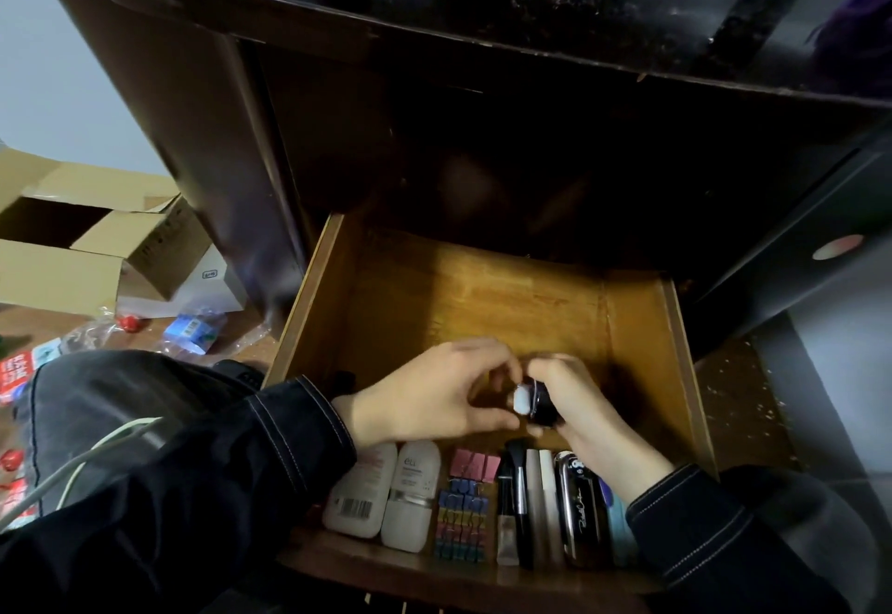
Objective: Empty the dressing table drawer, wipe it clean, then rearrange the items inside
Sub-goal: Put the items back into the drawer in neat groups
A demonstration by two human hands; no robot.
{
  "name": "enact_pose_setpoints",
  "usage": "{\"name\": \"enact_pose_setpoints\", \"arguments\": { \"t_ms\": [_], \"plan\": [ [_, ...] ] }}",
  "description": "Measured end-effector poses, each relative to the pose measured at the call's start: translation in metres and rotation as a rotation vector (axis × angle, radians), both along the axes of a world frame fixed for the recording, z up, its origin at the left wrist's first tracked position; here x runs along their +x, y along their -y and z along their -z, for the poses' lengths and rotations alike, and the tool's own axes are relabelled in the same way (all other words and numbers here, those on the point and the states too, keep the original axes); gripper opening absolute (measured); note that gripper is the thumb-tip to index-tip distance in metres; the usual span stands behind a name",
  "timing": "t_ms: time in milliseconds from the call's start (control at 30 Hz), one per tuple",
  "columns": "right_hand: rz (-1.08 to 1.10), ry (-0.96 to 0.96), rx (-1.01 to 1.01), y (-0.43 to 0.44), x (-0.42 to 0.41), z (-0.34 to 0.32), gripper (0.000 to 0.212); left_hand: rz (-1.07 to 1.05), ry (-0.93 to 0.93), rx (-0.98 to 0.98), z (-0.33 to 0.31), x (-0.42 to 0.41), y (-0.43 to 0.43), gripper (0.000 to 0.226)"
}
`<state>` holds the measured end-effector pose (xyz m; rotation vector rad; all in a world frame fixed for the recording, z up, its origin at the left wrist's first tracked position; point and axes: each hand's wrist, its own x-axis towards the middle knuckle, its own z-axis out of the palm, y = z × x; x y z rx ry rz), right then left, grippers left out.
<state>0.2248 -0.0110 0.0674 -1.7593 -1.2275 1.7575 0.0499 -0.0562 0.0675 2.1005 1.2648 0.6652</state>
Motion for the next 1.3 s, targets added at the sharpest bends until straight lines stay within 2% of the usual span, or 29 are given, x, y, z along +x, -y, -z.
{"name": "enact_pose_setpoints", "arguments": {
  "t_ms": [133, 300, 400, 467, 633, 833, 1000, 1200, 1300],
  "plan": [
    [0.118, -0.047, -0.154, -0.001, -0.006, -0.001, 0.020, 0.035, 0.012, 0.144, -0.001, 0.012, 0.006, 0.029],
    [0.073, -0.217, -0.235, -0.003, -0.003, -0.001, 0.022, 0.024, -0.015, 0.190, -0.004, 0.009, 0.005, 0.024],
    [-0.056, -0.302, -0.285, -0.002, 0.001, -0.004, 0.036, -0.109, 0.014, 0.227, -0.003, 0.005, 0.000, 0.017],
    [-0.103, -0.286, -0.275, -0.006, 0.007, -0.004, 0.039, -0.226, 0.053, 0.215, 0.000, 0.000, -0.004, 0.012],
    [-0.175, -0.130, -0.099, -0.026, 0.030, -0.004, 0.028, -0.411, 0.108, 0.178, 0.009, -0.009, -0.012, 0.008],
    [-0.504, 0.438, 0.342, -0.031, 0.049, 0.018, 0.036, -0.382, 0.102, 0.157, 0.014, -0.007, -0.012, 0.007],
    [-0.664, 0.562, 0.391, -0.028, 0.049, 0.031, 0.031, -0.375, 0.083, 0.147, 0.016, -0.007, -0.014, 0.007],
    [-0.775, 0.806, 0.574, -0.026, 0.052, 0.036, 0.032, -0.384, 0.075, 0.119, 0.018, -0.008, -0.014, 0.009],
    [-0.825, 0.860, 0.577, -0.023, 0.053, 0.033, 0.034, -0.393, 0.081, 0.089, 0.018, -0.009, -0.015, 0.009]
  ]
}}
